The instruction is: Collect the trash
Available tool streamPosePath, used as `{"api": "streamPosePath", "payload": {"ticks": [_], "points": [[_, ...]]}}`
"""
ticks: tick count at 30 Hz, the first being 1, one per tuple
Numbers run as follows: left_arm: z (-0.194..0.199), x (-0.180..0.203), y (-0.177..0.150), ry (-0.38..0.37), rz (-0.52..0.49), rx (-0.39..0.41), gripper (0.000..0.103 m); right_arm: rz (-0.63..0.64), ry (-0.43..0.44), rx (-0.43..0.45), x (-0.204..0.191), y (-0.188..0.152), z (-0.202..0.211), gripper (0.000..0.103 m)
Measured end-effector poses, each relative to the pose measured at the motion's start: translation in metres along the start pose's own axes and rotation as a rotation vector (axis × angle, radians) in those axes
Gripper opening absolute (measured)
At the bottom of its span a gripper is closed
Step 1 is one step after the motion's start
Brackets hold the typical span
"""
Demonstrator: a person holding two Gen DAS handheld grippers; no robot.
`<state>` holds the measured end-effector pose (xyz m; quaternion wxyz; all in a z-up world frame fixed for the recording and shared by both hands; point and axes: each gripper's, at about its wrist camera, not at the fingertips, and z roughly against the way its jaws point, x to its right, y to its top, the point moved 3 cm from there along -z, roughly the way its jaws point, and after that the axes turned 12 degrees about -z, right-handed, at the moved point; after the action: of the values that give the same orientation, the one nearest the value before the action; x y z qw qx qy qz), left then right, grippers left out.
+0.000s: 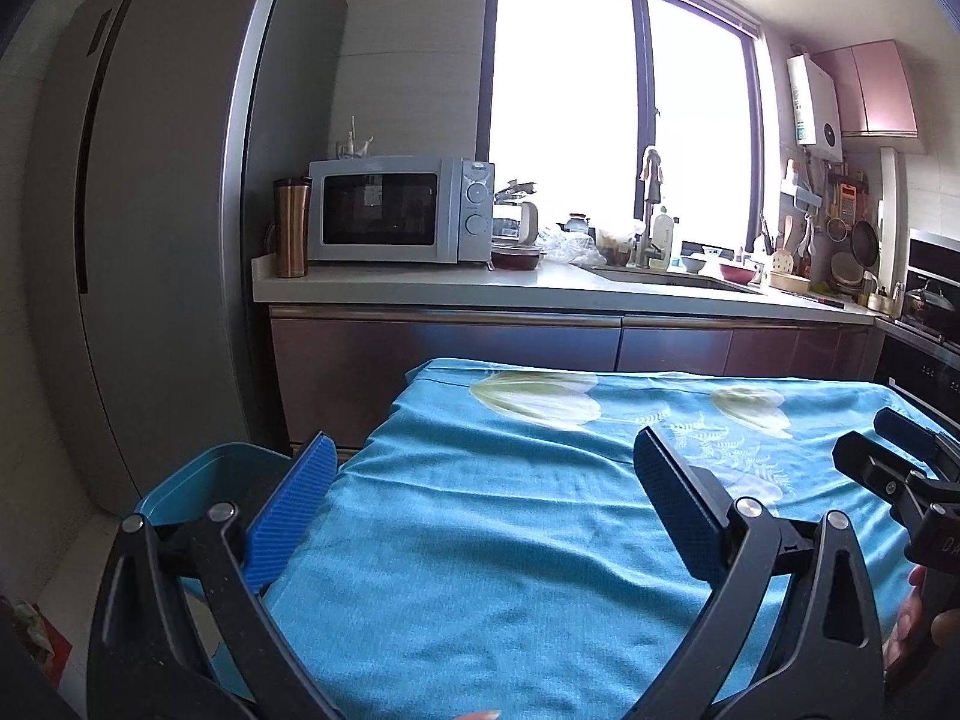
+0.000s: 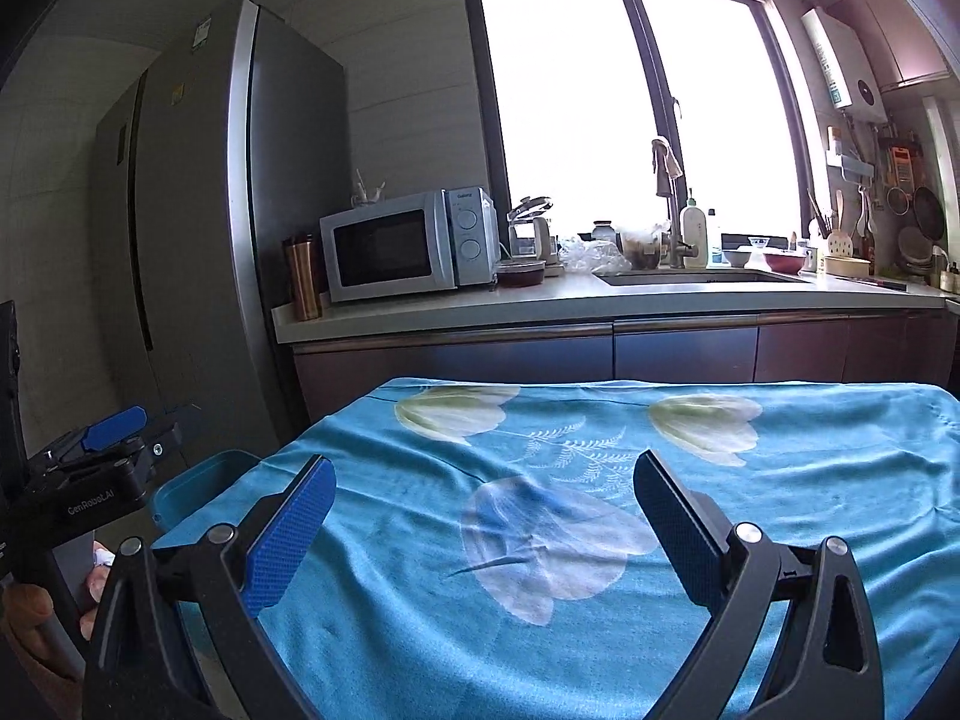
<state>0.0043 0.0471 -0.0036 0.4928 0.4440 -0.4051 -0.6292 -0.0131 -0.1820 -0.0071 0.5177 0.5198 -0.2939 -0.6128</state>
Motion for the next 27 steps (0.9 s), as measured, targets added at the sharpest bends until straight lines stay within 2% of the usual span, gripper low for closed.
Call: {"api": "streamPosePath", "payload": {"ticks": [27], "points": [[0.0065,0.0022,-0.0003,0.018,-0.013,0.019,0.097,0.002,-0.02,0.018,0.0056,0.0018,0.0085,0.096]]}}
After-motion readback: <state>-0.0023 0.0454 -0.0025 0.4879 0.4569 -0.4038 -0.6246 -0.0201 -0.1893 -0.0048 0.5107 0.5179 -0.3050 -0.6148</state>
